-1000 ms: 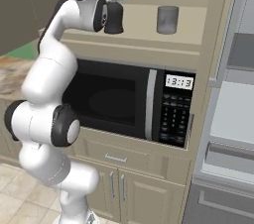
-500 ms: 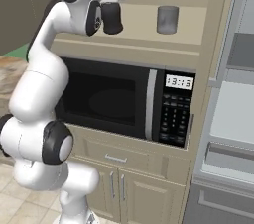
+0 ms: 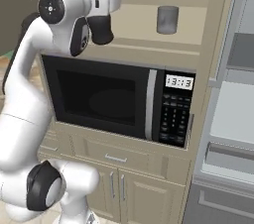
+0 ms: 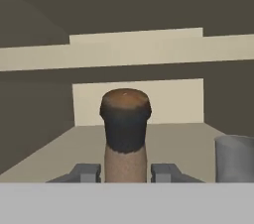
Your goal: There is a bowl on the dining counter. Grab a lemon wedge from the fridge and place it in the bowl. Then get the liquor bottle and glass cup from the cabinet and place them next to the bowl.
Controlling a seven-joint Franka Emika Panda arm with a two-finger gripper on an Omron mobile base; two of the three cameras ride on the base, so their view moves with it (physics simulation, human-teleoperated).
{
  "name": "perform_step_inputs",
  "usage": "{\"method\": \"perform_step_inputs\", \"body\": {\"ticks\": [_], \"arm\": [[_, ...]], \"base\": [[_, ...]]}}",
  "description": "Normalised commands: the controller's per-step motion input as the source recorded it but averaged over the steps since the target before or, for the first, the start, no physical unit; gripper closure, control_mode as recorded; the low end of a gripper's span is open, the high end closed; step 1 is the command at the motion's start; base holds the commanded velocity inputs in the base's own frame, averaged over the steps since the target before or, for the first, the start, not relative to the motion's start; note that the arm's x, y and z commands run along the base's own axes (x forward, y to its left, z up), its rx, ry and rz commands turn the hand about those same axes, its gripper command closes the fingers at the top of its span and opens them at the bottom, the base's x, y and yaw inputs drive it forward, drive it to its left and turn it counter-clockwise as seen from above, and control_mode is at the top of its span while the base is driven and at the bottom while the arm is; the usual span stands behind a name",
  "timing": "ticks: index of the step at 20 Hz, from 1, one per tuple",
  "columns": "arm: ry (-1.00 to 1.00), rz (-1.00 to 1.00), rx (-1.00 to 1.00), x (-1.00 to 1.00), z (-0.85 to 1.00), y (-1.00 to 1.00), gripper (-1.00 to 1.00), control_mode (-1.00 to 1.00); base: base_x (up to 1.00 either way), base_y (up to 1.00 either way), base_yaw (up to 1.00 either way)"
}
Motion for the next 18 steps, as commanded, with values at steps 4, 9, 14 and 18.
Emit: {"method": "perform_step_inputs", "body": {"ticks": [4, 9, 14, 18], "arm": [[0.00, 0.11, 0.00, -1.00, 0.00, 0.00, 1.00, -1.00], [0.00, 0.12, 0.00, -1.00, 0.00, 0.00, 1.00, -1.00], [0.00, 0.16, 0.00, -1.00, -0.06, 0.00, 1.00, -1.00], [-0.01, 0.20, 0.00, -1.00, -0.15, 0.00, 1.00, -1.00]], "base": [[0.00, 0.00, 0.00], [0.00, 0.00, 0.00], [0.00, 0.00, 0.00], [0.00, 0.00, 0.00]]}}
